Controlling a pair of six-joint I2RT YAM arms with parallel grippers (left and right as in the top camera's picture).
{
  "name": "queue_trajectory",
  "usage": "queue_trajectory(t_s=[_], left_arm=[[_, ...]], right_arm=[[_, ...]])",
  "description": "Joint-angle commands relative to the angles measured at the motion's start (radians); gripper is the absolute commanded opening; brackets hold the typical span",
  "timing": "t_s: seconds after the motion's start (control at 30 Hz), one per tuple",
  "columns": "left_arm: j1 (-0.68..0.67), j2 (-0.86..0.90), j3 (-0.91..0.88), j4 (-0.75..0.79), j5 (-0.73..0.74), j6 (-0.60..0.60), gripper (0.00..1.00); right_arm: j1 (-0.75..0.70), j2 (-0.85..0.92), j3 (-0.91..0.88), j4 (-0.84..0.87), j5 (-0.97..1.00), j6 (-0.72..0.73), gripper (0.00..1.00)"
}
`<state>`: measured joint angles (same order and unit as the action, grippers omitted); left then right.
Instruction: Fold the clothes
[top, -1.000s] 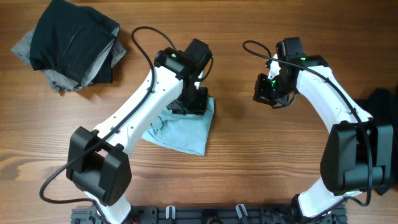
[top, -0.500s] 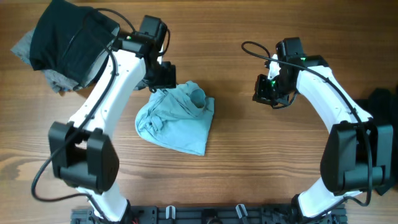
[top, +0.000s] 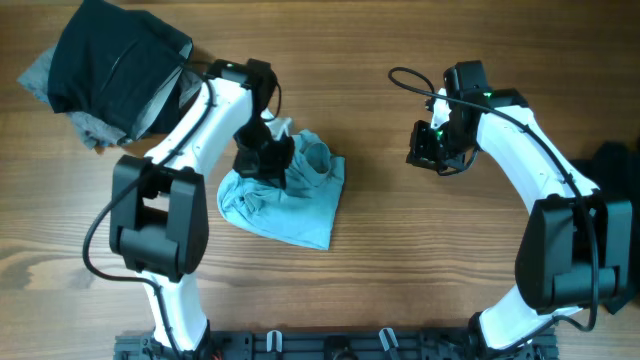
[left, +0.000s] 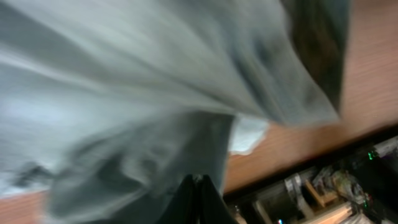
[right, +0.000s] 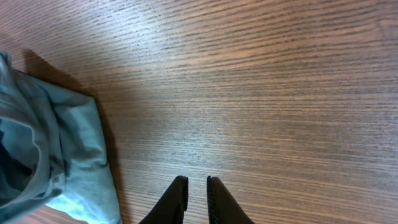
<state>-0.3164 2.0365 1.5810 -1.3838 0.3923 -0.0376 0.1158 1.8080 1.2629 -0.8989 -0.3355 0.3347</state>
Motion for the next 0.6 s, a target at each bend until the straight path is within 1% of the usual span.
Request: queue_trajectory(t_s=[0.0,0.1,0.17,0.2,0.23,0.3,0.33,0.4,0.43,0.5,0.57], left_arm=[[-0.095,-0.006,-0.001,-0.073,0.086,0.038,0.04],[-0.157,-0.008,-0.001,-0.113,0.082,0.029,0.04],[-0.17,-0.012,0.0,-0.124,0.066,0.025,0.19],[-0.167,-0.014,0.002,-0.122,0.036,0.005,0.24],[-0.155,-0.019,0.012,-0.121,-0.022,-0.031,0.27],[-0.113,-0.029,0.038,-0.109,-0.077,-0.053,0.38],[-0.084,-0.035,0.051,-0.08,-0.092,-0.053,0.45],[-0.011,-0.045,0.056,0.045,-0.127,-0.053,0.55],[0.03,-0.045,0.056,0.13,-0.149,-0.053,0.55],[0.084,-0.042,0.055,0.248,-0.151,-0.052,0.57],[0.121,-0.042,0.055,0.326,-0.151,-0.049,0.59]], right_arm=[[-0.002,-0.026,-0.001,0.004,0.0,-0.02,0.15],[-0.002,-0.026,-0.001,0.005,0.0,-0.021,0.16],[-0.002,-0.026,-0.001,0.008,0.0,-0.02,0.16],[-0.002,-0.026,-0.001,0.012,0.0,-0.02,0.16],[-0.002,-0.026,-0.001,0.016,0.0,-0.02,0.16],[-0.002,-0.026,-0.001,0.02,0.0,-0.02,0.17],[-0.002,-0.026,-0.001,0.02,0.0,-0.02,0.17],[-0.002,-0.026,-0.001,0.02,0.0,-0.02,0.17],[-0.002,-0.026,-0.001,0.02,0.0,-0.02,0.18],[-0.002,-0.026,-0.001,0.019,0.0,-0.02,0.18],[-0.002,-0.026,-0.001,0.019,0.0,-0.02,0.18]])
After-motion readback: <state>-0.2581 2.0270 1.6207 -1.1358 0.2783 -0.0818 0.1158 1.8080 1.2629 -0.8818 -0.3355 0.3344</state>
